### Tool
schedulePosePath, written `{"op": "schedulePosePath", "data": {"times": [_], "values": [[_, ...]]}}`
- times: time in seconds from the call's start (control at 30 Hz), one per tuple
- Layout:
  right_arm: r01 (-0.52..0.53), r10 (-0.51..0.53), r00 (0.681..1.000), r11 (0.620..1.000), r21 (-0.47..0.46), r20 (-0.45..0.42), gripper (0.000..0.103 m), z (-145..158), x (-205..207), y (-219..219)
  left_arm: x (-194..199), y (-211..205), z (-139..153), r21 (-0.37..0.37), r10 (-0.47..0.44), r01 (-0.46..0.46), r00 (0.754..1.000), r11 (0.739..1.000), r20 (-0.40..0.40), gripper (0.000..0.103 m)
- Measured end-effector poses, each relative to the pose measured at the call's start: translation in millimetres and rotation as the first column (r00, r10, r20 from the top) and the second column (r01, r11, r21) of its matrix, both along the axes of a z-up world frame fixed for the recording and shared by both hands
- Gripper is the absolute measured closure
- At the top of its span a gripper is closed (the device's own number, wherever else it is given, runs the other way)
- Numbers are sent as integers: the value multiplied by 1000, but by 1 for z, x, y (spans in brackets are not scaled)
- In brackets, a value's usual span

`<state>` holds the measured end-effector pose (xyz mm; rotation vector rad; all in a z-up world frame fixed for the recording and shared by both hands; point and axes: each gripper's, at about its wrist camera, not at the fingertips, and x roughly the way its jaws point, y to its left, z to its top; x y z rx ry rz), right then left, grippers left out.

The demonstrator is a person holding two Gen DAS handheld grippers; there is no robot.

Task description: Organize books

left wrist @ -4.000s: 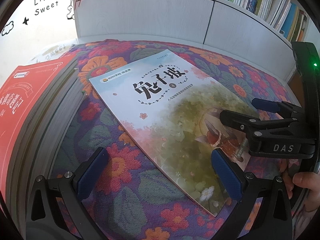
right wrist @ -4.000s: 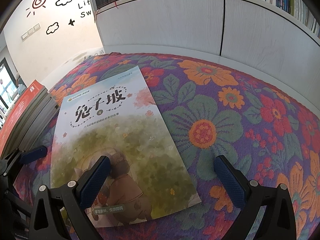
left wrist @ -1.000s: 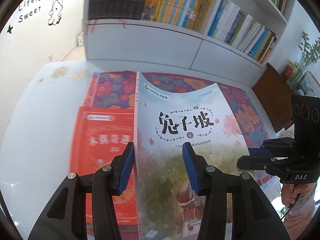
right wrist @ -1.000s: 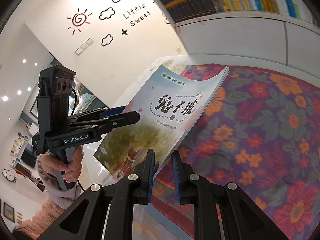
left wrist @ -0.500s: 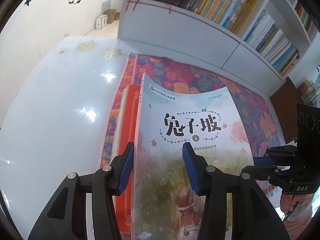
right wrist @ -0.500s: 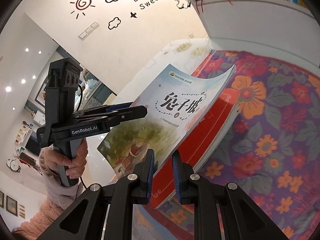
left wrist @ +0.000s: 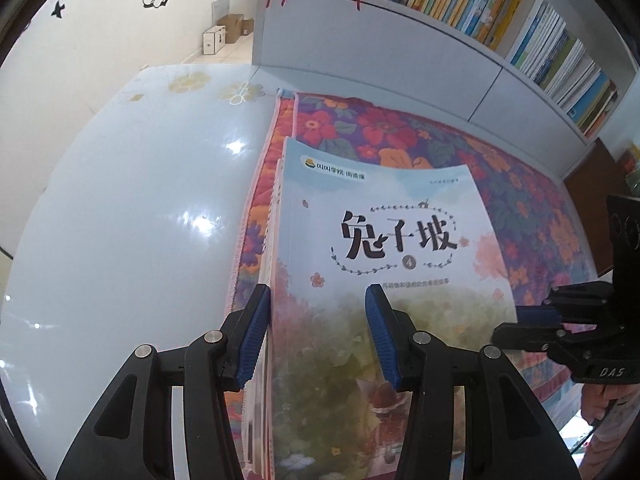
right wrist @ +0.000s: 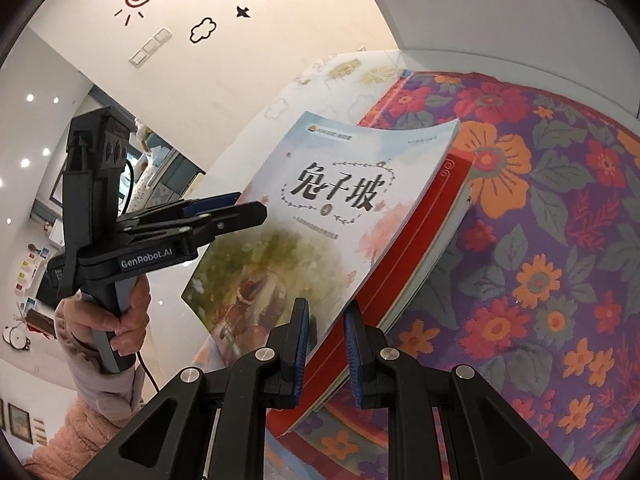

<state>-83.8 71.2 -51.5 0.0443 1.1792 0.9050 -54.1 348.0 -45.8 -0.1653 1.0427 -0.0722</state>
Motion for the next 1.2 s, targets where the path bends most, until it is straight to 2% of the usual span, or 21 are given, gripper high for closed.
{"op": "schedulePosePath", "data": {"times": [0.23,0.63,0.7,0.8,0.9,0.93,0.97,1.0,1.07,1.1,1.17,1.2], "values": [[18,-18,1000,1000,-24,-24,85,-4,3,2,1,-4,-1,34,-5,5,1000,999,-3,56],[27,-29,999,998,-63,-24,83,-2,-3,7,7,-4,-4,45,16,-16,1000,999,-3,56],[32,-34,999,997,-67,-34,83,-2,-4,7,7,-6,-4,45,12,-12,1000,999,0,52],[27,-30,999,996,-80,-39,82,-1,-4,9,7,-4,-2,48,28,-27,1000,998,-9,52],[43,-48,997,995,-87,-56,82,-1,0,7,4,-4,6,89,59,-60,998,994,13,50],[51,-56,997,995,-90,-55,80,-1,0,6,2,-4,9,108,61,-63,998,992,20,48],[55,-60,997,995,-88,-56,73,-1,0,5,1,-5,12,117,62,-64,998,991,25,44],[59,-64,996,995,-78,-63,68,0,0,3,0,-6,15,123,64,-67,998,990,30,35],[69,-74,994,996,-62,-75,48,2,2,1,-4,-8,22,132,76,-81,996,988,46,28],[71,-75,995,996,-58,-71,43,4,1,-1,-5,-8,26,138,79,-86,995,987,54,28],[80,-82,995,995,-54,-50,28,10,-1,-3,-10,-13,33,160,82,-92,994,983,66,28],[84,-87,995,995,-61,-43,25,12,-3,-3,-12,-15,35,169,80,-91,995,982,67,28]]}}
